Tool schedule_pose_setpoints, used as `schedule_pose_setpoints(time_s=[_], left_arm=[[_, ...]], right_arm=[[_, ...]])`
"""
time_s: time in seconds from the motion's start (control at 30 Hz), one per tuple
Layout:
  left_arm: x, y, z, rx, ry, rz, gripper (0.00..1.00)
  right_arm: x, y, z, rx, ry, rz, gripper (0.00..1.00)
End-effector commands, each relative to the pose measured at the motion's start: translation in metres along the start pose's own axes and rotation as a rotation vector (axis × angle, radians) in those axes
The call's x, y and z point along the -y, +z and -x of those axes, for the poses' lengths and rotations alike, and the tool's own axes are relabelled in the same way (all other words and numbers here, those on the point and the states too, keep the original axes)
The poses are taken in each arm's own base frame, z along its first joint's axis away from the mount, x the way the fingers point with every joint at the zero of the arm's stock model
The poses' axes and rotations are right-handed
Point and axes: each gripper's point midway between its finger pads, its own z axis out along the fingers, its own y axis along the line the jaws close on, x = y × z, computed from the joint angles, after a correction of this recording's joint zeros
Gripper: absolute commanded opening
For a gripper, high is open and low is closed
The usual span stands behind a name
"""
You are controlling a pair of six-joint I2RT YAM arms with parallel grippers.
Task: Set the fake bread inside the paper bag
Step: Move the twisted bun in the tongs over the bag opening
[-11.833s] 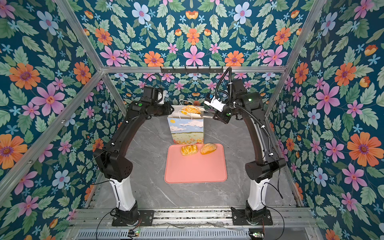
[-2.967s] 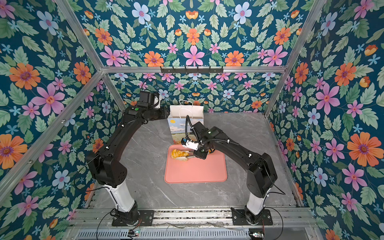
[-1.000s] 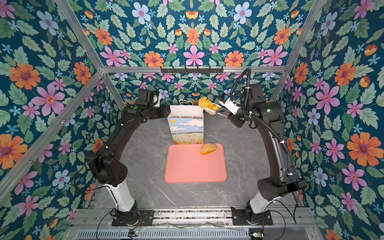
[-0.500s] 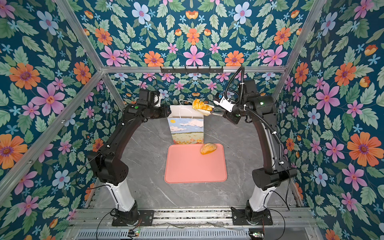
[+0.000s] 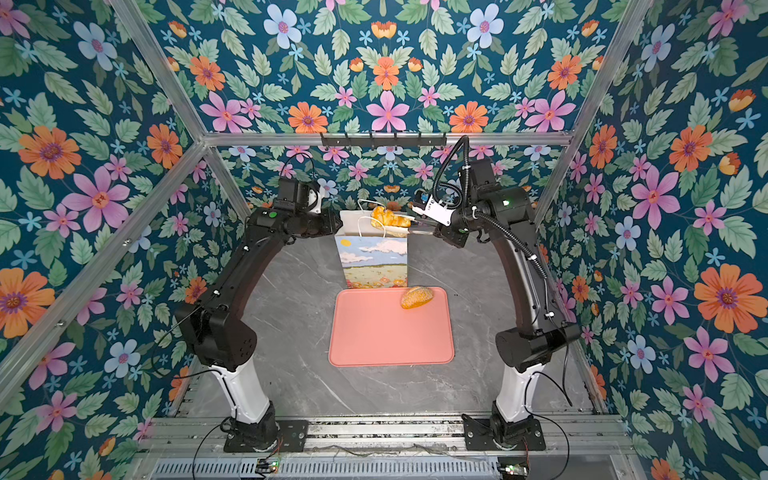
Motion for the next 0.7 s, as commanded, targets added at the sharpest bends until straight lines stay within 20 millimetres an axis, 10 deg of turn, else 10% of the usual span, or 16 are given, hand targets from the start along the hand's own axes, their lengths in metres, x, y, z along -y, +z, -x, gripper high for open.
schedule_pose_setpoints(time_s=[0.0, 0.67], left_arm=[[0.001, -0.001, 0.003, 0.007, 0.002, -0.007, 0.44], [0.004, 0.002, 0.0, 0.002, -0.005, -0.026, 0.44]], right_arm=[[0.001, 0.003, 0.007, 0.009, -0.039, -0.01, 0.3], [0.006, 0.023, 0.025, 0.042, -0.079, -0.028, 0.3]])
